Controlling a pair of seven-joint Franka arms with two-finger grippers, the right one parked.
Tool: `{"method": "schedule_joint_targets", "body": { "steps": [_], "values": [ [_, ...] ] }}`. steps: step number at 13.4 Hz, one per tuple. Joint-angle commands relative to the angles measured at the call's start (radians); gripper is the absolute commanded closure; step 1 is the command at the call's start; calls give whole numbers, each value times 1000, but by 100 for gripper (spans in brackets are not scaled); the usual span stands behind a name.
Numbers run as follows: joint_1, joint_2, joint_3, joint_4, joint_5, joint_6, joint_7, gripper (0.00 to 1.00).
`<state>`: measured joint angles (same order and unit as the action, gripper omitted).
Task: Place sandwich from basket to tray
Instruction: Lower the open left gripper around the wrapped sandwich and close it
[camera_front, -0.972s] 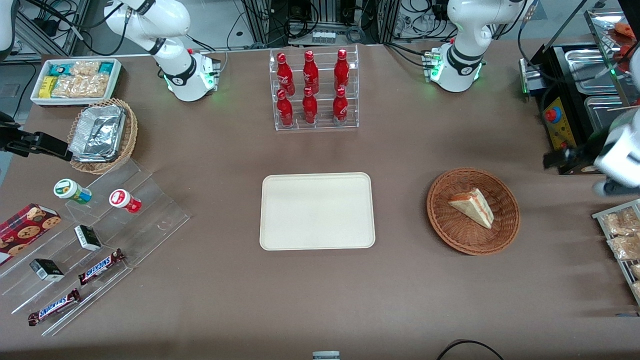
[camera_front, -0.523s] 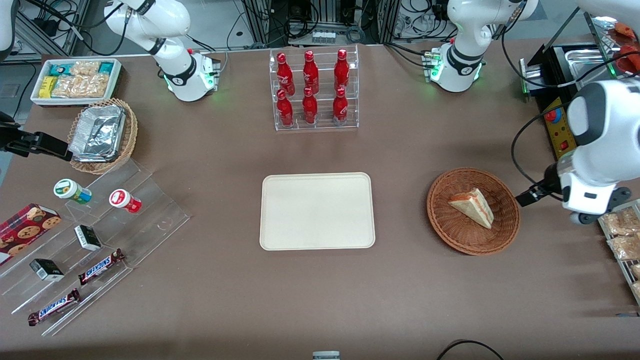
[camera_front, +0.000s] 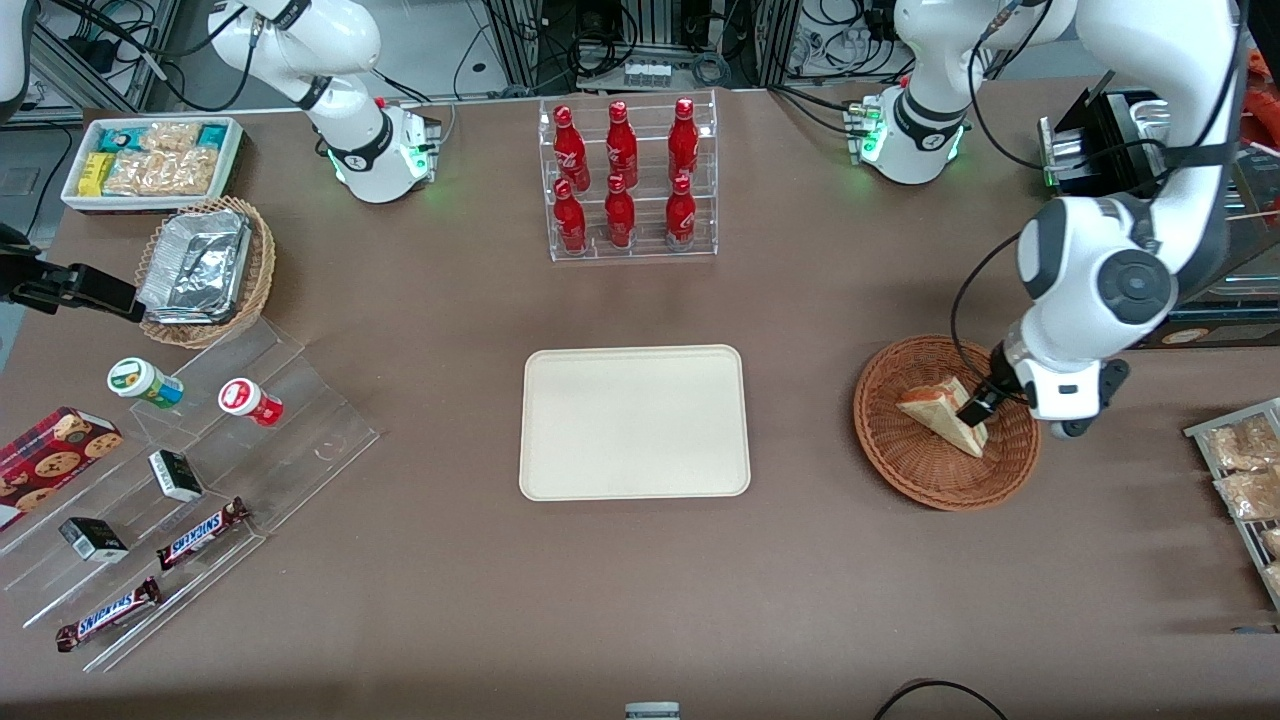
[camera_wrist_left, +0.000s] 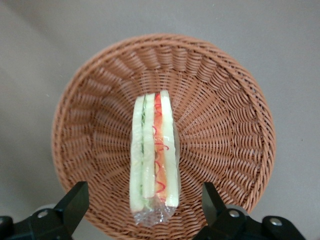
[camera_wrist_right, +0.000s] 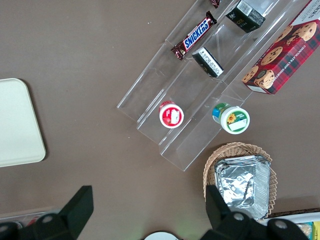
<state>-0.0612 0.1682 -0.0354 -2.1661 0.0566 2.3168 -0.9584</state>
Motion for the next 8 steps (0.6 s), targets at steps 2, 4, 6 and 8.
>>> {"method": "schedule_joint_targets", "body": {
  "steps": [2, 4, 6, 8],
  "values": [
    [-17, -26, 5, -63, -1, 50, -68, 0],
    [-17, -19, 5, -84, -1, 84, -74, 0],
    [-17, -3, 5, -92, -1, 111, -80, 0],
    [-17, 19, 5, -92, -1, 133, -83, 0]
  ]
}}
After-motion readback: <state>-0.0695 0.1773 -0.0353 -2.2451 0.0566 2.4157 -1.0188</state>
